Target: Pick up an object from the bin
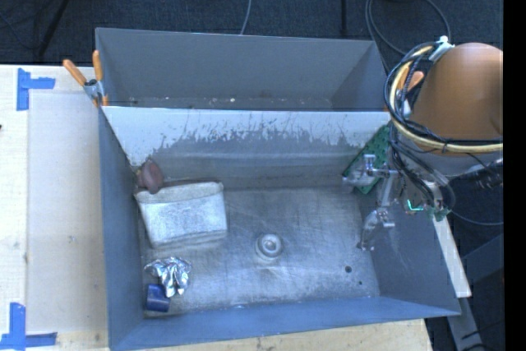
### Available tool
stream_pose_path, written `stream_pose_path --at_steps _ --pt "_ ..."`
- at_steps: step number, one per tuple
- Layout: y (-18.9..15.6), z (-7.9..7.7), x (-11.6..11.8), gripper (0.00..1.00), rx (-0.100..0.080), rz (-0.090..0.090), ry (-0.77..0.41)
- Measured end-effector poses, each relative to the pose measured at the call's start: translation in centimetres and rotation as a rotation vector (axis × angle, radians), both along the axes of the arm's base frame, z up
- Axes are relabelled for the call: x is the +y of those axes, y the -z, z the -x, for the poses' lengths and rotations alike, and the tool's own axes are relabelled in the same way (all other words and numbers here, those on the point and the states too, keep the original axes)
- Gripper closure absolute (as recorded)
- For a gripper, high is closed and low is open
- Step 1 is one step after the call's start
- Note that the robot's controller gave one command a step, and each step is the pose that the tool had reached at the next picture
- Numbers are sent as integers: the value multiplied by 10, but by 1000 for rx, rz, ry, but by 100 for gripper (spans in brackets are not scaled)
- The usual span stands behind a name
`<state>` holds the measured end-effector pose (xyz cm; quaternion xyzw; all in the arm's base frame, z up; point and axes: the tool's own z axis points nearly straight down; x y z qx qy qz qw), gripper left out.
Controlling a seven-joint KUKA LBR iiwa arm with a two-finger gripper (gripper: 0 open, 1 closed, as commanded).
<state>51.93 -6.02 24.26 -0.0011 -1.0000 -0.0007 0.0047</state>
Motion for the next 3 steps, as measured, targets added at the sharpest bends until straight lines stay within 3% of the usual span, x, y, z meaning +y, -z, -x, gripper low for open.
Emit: stream_pose_path --at_steps 1,2,3 --pt "85 -42 79 0 -3 -2 -39" --pt "157 -47 96 0 -13 2 -63" --pt "170 -14 96 0 -23 1 -71"
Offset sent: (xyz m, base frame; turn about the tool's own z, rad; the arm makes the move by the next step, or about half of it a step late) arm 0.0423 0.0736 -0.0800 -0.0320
